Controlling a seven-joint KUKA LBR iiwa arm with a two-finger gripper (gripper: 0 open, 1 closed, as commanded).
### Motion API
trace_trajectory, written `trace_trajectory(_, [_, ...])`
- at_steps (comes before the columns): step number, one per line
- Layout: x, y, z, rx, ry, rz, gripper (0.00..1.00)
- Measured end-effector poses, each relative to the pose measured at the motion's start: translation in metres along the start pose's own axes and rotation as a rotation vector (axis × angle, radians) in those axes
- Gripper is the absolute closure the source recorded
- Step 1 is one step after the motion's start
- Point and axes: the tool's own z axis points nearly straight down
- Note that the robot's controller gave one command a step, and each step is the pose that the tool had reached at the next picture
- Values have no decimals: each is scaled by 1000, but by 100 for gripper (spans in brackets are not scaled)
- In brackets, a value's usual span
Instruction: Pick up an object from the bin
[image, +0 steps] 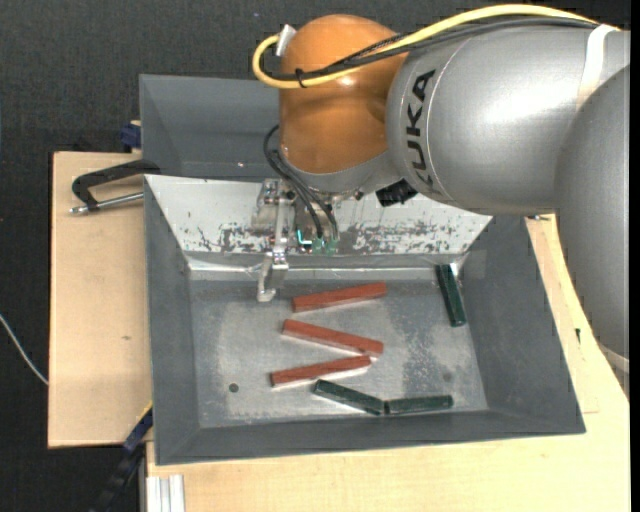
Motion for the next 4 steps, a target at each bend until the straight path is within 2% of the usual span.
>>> trace_trajectory(1, [-2,-1,-5,-2,-9,2,0])
trace_trajectory(2, [-2,-1,-4,-2,-9,2,0])
trace_trajectory(3, [-1,13,48,0,-8,24,0])
trace_trajectory(4, [24,-24,90,-4,-12,-97,0])
